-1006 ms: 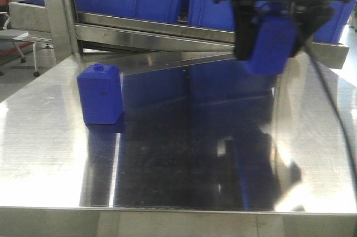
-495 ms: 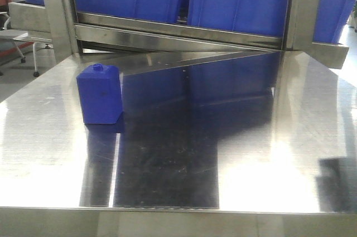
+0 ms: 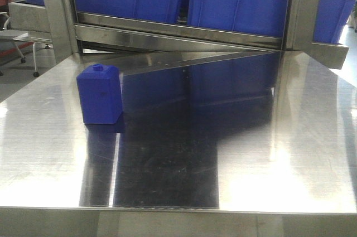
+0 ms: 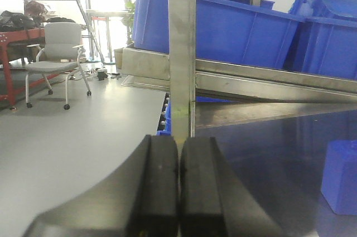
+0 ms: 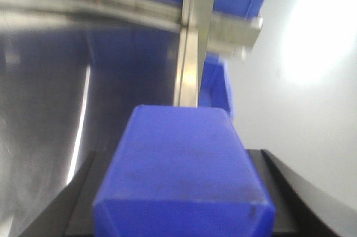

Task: Pick and sort blue part to right shelf

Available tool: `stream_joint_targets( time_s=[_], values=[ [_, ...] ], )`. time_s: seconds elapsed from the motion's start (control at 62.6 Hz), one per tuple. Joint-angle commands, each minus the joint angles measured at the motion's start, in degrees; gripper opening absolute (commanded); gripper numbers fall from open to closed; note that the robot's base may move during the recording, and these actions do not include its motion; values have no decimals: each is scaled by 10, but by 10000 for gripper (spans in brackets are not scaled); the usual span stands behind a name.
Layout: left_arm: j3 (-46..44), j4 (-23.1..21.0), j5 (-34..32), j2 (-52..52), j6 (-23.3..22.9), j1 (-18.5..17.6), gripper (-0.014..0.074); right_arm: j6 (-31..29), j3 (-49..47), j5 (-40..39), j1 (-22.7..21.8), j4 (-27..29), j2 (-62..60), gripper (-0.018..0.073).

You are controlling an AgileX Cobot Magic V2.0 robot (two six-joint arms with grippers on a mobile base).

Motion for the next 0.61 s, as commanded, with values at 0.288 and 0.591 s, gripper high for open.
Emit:
stream_joint_targets(
  time_s=[0.288, 0.591],
  values=[
    [13, 0, -46, -12, -6, 0, 123, -6, 3, -49, -4, -9, -169, 428],
    [13, 0, -46, -12, -6, 0, 123, -6, 3, -50, -4, -9, -170, 428]
  ],
)
